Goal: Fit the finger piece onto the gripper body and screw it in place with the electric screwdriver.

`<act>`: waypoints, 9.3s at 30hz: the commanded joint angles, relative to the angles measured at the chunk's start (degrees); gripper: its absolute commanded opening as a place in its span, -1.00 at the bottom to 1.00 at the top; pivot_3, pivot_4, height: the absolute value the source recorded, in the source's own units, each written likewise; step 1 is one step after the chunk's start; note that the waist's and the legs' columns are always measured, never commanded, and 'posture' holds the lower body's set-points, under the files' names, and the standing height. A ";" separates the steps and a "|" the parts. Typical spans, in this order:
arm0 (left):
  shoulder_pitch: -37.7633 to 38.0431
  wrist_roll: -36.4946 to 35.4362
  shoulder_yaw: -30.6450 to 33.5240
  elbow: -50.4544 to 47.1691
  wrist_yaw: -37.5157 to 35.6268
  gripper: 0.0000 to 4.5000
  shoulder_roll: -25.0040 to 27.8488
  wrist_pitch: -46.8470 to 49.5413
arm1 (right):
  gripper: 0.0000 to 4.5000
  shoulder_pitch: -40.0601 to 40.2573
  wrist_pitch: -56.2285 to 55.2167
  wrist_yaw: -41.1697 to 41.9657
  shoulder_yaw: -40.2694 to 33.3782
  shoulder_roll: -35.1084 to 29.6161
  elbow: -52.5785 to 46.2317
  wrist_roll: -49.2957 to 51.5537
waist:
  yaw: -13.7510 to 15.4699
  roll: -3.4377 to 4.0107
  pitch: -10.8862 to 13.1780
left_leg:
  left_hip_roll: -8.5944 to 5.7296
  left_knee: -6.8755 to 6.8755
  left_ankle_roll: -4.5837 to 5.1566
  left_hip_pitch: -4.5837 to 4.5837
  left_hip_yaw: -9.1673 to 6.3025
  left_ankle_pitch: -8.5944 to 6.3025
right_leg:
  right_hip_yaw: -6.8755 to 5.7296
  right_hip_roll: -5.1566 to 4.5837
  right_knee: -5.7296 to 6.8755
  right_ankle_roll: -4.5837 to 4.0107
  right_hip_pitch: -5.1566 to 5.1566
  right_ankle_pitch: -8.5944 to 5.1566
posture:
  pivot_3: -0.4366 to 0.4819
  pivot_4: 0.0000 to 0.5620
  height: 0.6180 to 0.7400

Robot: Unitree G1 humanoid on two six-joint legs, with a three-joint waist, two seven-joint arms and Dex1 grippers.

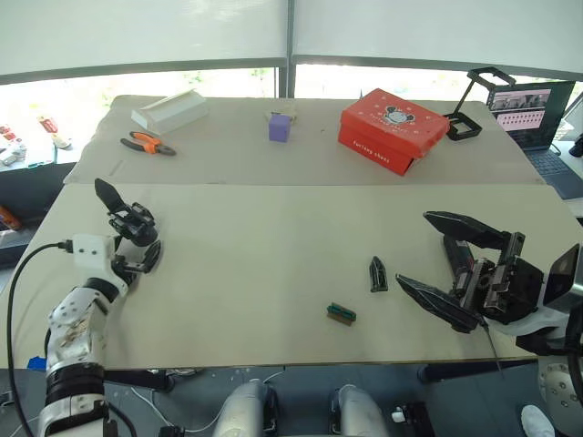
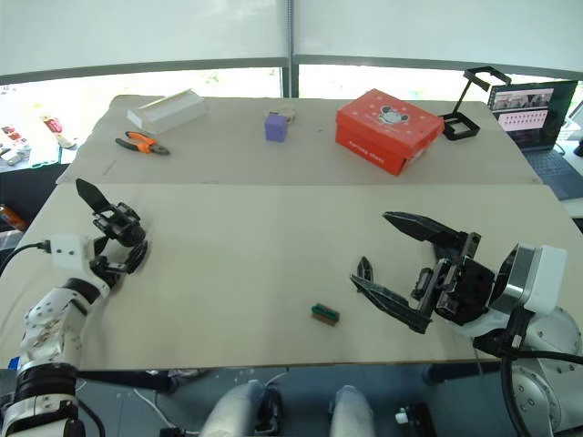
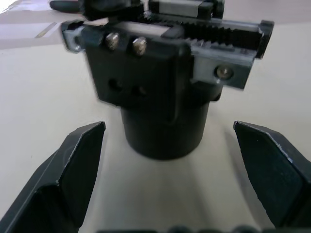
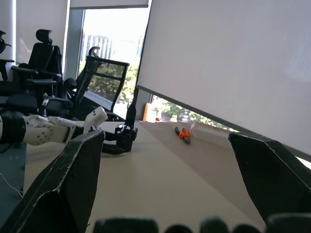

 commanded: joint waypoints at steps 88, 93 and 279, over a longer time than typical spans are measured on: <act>-1.12 -14.21 -19.64 -30.10 -42.13 1.00 1.49 7.94 | 0.02 -16.82 75.95 -64.35 16.95 -1.02 3.89 5.65 | -0.88 0.10 0.00 | 0.00 0.24 0.71 -0.40 -0.13 0.19 | -0.10 0.00 -0.13 0.13 -0.11 -0.01 | -0.05 -0.47 1.00; -4.03 -18.31 -18.27 -32.51 -37.22 1.00 -0.39 13.49 | -0.51 -11.72 71.19 -63.59 14.71 -0.06 -3.39 1.57 | -0.73 0.09 -0.01 | 0.00 0.14 0.69 -0.41 -0.14 0.21 | -0.12 0.02 -0.17 0.15 -0.10 -0.05 | -0.05 -0.47 1.00; -31.43 13.77 -32.04 27.94 -39.99 0.06 -24.76 -16.04 | -0.82 -32.78 12.94 7.89 29.01 1.05 30.54 -27.14 | -0.98 0.11 0.12 | -0.09 1.21 0.98 -1.31 -0.16 0.20 | 0.07 -0.03 0.62 0.32 -0.89 -0.02 | -0.05 -0.47 1.00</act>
